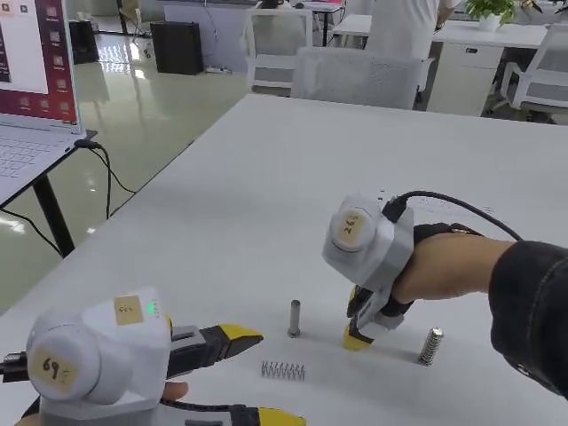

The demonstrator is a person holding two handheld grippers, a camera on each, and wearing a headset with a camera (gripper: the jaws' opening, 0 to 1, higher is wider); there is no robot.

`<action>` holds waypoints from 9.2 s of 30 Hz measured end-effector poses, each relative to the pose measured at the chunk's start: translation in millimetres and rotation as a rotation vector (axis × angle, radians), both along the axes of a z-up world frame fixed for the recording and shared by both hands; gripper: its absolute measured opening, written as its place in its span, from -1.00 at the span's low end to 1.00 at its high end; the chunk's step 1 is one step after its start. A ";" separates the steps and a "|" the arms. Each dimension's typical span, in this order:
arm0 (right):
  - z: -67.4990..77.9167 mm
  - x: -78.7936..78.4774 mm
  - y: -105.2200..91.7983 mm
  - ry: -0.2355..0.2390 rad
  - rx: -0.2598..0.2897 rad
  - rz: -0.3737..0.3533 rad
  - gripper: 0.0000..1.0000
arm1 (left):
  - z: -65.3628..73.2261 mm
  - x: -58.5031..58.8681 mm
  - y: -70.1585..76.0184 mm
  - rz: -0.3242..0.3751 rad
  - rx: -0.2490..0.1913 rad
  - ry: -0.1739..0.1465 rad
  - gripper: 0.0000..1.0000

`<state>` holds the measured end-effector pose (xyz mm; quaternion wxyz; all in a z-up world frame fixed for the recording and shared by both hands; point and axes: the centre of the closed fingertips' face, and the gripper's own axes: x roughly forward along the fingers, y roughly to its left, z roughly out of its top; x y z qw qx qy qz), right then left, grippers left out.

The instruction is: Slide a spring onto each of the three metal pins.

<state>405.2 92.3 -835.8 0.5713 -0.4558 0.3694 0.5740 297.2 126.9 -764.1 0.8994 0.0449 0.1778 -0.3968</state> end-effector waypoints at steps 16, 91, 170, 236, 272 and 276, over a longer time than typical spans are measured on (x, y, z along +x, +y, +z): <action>9.4 -27.0 23.1 -0.017 0.006 0.104 -0.56 | -0.6 0.7 -0.1 0.001 0.003 0.002 0.03; 10.7 -77.5 21.2 0.074 0.024 0.135 -0.85 | -6.0 0.6 1.3 -0.007 0.026 0.005 -0.08; 75.3 -122.3 12.2 0.072 0.091 0.320 -0.85 | -2.0 -15.9 -15.9 -0.131 0.075 -0.046 -0.94; 81.1 -144.2 35.3 0.108 0.094 0.333 -0.81 | -1.5 -18.1 -20.5 -0.167 0.095 -0.067 -0.95; 74.6 -133.8 30.3 0.115 0.052 0.306 -0.84 | -5.0 -13.2 -17.8 -0.141 0.083 -0.040 -0.84; 75.9 -131.2 29.0 0.113 0.054 0.299 -0.84 | -4.7 -11.9 -16.2 -0.128 0.070 -0.032 -0.79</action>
